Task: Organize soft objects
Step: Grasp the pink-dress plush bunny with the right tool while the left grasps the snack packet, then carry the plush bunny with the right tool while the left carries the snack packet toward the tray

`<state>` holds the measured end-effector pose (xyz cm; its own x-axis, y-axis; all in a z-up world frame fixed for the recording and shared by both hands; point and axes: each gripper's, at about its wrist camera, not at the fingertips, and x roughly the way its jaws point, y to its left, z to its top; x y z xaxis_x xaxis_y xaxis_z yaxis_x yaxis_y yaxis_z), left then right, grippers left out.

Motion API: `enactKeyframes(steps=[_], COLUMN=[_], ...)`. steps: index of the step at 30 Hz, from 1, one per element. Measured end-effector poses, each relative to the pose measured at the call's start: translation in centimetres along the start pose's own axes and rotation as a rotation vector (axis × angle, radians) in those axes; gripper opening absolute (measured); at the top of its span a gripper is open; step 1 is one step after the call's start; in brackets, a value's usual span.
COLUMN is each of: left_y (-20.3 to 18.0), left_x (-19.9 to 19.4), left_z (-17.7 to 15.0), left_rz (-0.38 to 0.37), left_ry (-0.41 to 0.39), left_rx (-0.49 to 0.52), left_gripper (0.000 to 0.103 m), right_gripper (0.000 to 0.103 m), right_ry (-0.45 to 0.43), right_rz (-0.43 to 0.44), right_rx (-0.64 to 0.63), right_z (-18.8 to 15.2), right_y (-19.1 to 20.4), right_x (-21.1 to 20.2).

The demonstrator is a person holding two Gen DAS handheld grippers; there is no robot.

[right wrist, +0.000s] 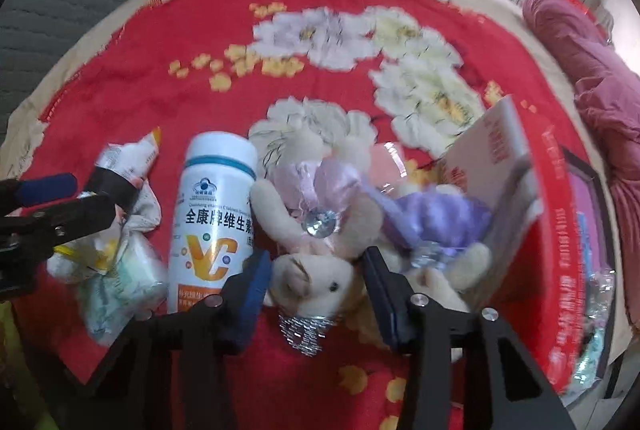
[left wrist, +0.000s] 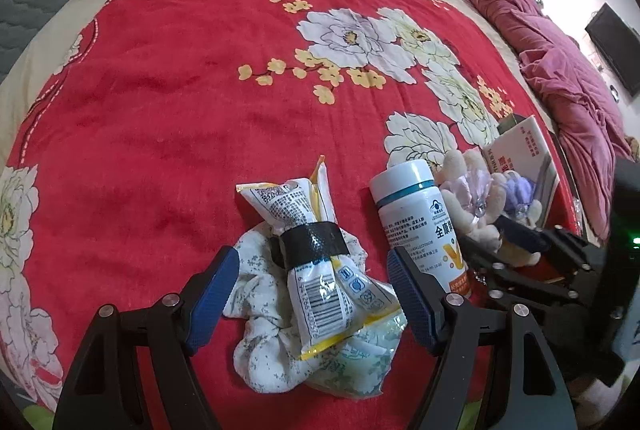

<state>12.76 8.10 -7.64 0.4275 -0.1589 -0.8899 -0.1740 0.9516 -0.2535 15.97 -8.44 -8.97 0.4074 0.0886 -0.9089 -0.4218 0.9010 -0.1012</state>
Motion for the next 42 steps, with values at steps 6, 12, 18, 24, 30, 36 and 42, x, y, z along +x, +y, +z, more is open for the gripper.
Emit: enactKeyframes(steps=[6,12,18,24,30,36,42], left_y=[-0.5,-0.8,-0.8,-0.9,-2.3,-4.9,-7.6], left_x=[1.1,2.4,2.0,-0.4,-3.7,-6.8,-9.3], left_z=[0.5,1.0,1.2,1.3,1.6,1.5,1.1], left_rz=[-0.003,0.029,0.018,-0.005,-0.021,-0.043,-0.064], left_ry=[0.020,0.043,0.031,-0.017,-0.077,-0.136,-0.180], left_rx=[0.010,0.020,0.015,0.002,0.029,0.074,0.126], left_gripper=[0.067,0.044,0.043,0.042,0.042,0.041,0.041], right_gripper=[0.042,0.041,0.041,0.041,0.041,0.041,0.041], right_ry=[-0.021,-0.075,-0.133,-0.169,-0.205,-0.257,-0.313], right_rz=[0.026,0.109,0.172,0.226,0.232,0.226,0.211], right_rx=[0.038,0.108,0.139,0.176,0.193,0.206,0.238], right_z=[0.0,0.1,0.3,0.4,0.3,-0.1,-1.1], right_y=[-0.6,-2.1,-2.7,-3.5,-4.4,-5.2,-7.0], right_x=[0.3,-2.4,-5.2,-7.0,-8.7,-11.2,-14.0])
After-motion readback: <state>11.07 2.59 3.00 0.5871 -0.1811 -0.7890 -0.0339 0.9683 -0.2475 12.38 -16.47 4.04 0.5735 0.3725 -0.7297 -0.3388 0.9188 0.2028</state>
